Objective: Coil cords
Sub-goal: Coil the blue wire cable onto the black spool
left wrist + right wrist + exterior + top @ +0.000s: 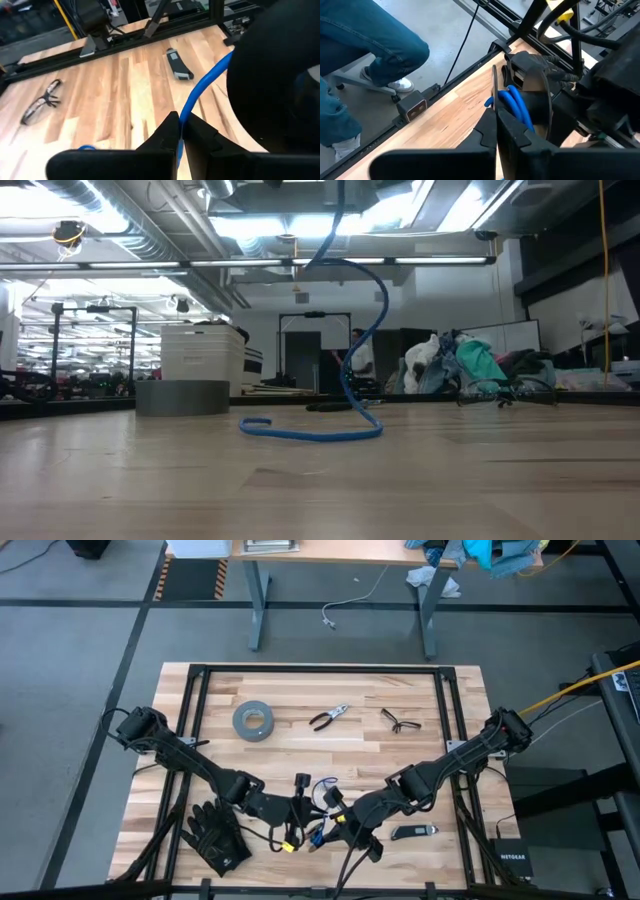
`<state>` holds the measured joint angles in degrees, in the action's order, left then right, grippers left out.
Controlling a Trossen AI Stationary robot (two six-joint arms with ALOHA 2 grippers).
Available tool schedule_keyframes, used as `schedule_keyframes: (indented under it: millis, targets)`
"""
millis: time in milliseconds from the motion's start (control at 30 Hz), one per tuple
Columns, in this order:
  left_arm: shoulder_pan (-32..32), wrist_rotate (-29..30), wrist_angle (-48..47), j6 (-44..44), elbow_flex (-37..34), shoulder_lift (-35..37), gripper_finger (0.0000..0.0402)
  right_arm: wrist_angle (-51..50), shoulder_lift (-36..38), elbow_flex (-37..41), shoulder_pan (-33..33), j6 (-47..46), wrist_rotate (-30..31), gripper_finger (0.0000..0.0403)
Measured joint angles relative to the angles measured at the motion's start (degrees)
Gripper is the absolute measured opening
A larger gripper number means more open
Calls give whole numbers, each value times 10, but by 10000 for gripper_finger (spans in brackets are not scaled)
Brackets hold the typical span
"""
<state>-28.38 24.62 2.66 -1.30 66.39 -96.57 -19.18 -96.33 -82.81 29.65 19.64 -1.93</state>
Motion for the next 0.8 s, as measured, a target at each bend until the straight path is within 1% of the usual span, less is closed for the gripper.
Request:
schedule_keyframes:
  millis: [233, 367, 567, 667, 800]
  targets:
    - [-1, -2, -8, 22, 0, 0, 14, 2, 0, 0, 0, 1, 24, 0]
    - [-2, -2, -15, 28, 0, 0, 41, 2, 0, 0, 1, 0, 30, 0]
    - [-13, -1, -23, 28, 0, 0, 86, -8, 8, 0, 17, 0, 76, 0]
    - [-14, -1, -23, 30, 0, 0, 99, -12, 22, 0, 27, -8, 93, 0]
    - [-14, 1, -23, 31, 0, 0, 107, -24, 41, 0, 38, -27, 128, 0]
